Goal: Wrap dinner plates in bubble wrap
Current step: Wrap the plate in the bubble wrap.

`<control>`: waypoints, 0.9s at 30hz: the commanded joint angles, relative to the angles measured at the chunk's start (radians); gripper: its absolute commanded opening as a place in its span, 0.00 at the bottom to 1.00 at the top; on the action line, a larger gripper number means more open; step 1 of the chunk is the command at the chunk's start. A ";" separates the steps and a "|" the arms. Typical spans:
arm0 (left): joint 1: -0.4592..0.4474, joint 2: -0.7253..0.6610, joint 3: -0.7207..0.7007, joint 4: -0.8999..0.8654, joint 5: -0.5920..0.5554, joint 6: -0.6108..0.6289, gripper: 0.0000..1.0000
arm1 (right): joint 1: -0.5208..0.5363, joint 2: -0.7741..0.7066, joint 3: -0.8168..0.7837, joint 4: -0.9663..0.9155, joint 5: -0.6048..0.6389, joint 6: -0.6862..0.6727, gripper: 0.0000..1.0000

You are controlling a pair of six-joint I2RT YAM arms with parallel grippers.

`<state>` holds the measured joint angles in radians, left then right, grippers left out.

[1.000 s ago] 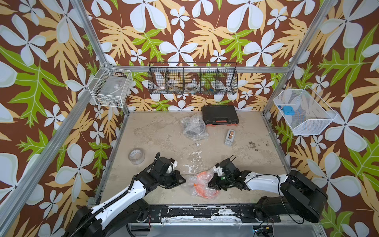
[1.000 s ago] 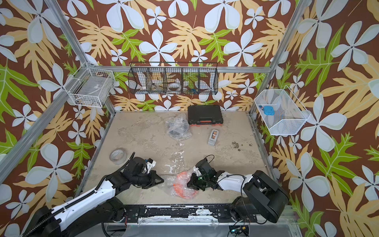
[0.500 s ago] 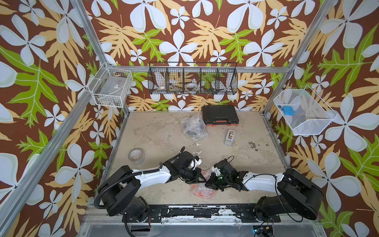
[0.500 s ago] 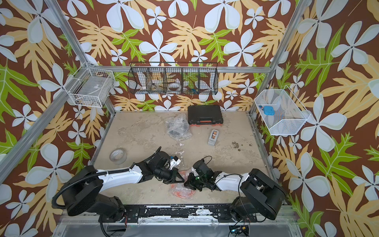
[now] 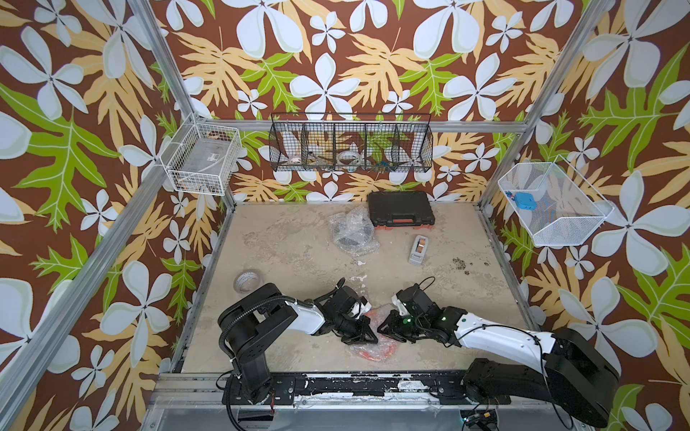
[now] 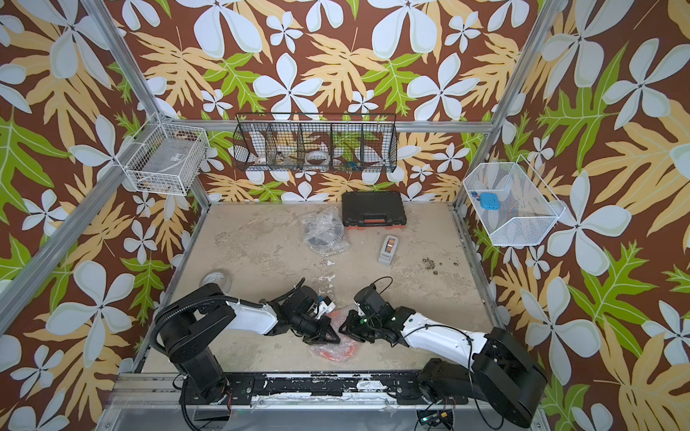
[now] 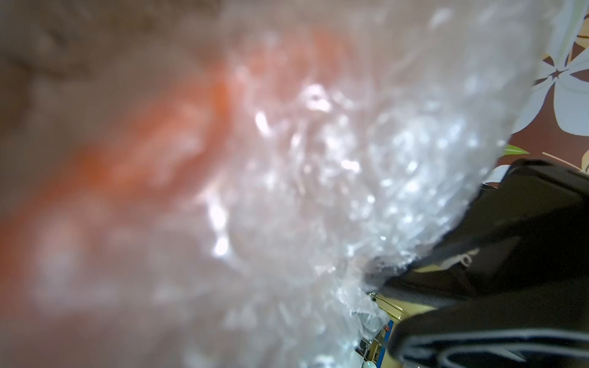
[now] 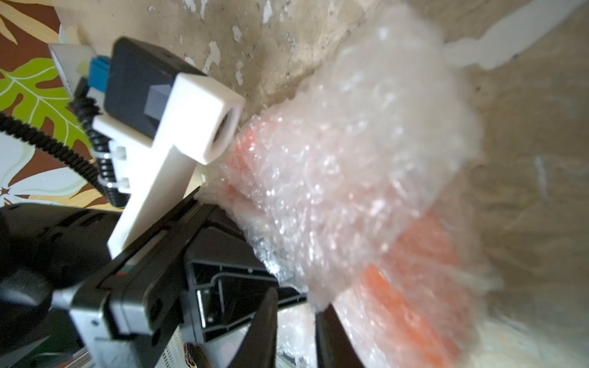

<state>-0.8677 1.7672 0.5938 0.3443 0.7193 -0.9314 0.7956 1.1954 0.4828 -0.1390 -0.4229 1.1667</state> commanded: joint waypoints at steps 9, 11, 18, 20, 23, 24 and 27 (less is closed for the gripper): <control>-0.011 -0.115 0.161 -0.275 -0.090 0.092 0.00 | 0.001 0.196 -0.049 0.100 -0.159 -0.115 0.00; -0.016 -0.120 0.191 -0.278 -0.065 0.100 0.00 | 0.001 0.221 -0.049 0.118 -0.163 -0.124 0.00; -0.017 0.024 0.164 -0.245 -0.069 0.076 0.00 | 0.001 0.145 -0.036 0.037 -0.091 -0.134 0.00; -0.016 0.062 0.150 -0.243 -0.084 0.075 0.00 | 0.001 0.099 -0.024 -0.003 -0.062 -0.137 0.00; -0.016 0.107 0.137 -0.242 -0.093 0.081 0.00 | 0.002 0.025 0.020 -0.122 0.010 -0.168 0.07; -0.015 0.116 0.132 -0.240 -0.094 0.082 0.00 | 0.001 -0.005 0.039 -0.157 0.034 -0.181 0.14; -0.015 0.129 0.120 -0.235 -0.093 0.082 0.00 | 0.012 -0.085 0.060 -0.184 0.054 -0.216 0.35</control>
<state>-0.8803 1.8599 0.7376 0.2543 0.7403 -0.8543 0.8001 1.1469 0.5289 -0.2398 -0.4335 0.9966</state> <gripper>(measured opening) 0.050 0.348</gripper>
